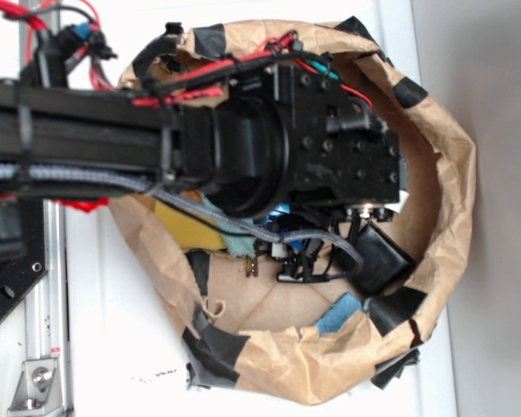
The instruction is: Grab the gray animal.
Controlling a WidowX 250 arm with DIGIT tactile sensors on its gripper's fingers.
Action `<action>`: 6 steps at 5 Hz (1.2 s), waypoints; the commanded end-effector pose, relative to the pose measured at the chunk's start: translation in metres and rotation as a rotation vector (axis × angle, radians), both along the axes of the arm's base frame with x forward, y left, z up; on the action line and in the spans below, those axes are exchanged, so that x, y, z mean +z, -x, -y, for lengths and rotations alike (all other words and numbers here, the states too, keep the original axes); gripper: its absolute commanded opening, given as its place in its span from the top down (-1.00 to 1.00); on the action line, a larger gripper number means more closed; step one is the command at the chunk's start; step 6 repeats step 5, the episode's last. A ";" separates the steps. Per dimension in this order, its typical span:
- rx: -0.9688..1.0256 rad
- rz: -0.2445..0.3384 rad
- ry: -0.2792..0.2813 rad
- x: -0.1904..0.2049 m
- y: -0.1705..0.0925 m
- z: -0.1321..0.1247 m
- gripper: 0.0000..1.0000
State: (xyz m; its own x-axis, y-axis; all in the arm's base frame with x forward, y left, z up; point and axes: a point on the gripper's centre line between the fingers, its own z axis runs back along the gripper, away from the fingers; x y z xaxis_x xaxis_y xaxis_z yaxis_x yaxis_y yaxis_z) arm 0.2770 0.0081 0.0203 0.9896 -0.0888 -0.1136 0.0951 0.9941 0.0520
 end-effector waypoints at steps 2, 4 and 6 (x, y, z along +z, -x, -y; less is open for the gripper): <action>0.032 0.245 0.055 0.101 -0.028 0.024 1.00; -0.014 0.349 0.022 0.145 -0.024 0.045 1.00; -0.005 0.328 0.006 0.138 -0.021 0.047 1.00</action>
